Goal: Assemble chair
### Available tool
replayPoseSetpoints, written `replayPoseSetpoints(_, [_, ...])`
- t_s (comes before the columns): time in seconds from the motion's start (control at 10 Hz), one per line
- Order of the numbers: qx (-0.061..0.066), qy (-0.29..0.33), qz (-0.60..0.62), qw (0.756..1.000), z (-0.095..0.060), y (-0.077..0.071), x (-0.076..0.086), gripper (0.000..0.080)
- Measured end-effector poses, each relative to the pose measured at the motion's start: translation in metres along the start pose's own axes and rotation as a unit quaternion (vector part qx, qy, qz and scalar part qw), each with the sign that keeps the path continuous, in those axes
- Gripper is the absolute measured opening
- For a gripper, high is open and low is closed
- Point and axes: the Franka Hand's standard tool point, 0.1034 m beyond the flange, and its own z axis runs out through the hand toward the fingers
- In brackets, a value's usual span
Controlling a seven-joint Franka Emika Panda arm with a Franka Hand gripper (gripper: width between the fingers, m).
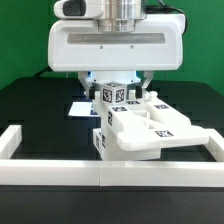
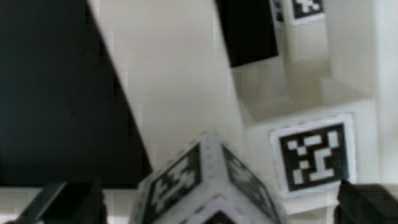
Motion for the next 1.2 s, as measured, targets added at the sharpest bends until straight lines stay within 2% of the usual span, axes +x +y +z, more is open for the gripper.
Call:
replayPoseSetpoints(0.4, [0.000,0.000,-0.099,0.995,0.0000,0.0017,-0.0003,0.0649])
replayPoseSetpoints(0.7, [-0.001,-0.001,-0.205,0.979,0.0001,0.0048,-0.0009,0.0649])
replayPoseSetpoints(0.8, [-0.001,0.000,-0.196,0.981,0.0002,0.0051,-0.0010,0.0649])
replayPoseSetpoints(0.9, [-0.001,-0.001,-0.196,0.981,0.0002,0.0052,-0.0010,0.0521])
replayPoseSetpoints(1.0, [-0.001,-0.001,-0.189,0.982,0.0003,0.0052,-0.0011,0.0521])
replayPoseSetpoints(1.2, [-0.001,-0.001,-0.183,0.983,0.0003,0.0054,-0.0011,0.0266])
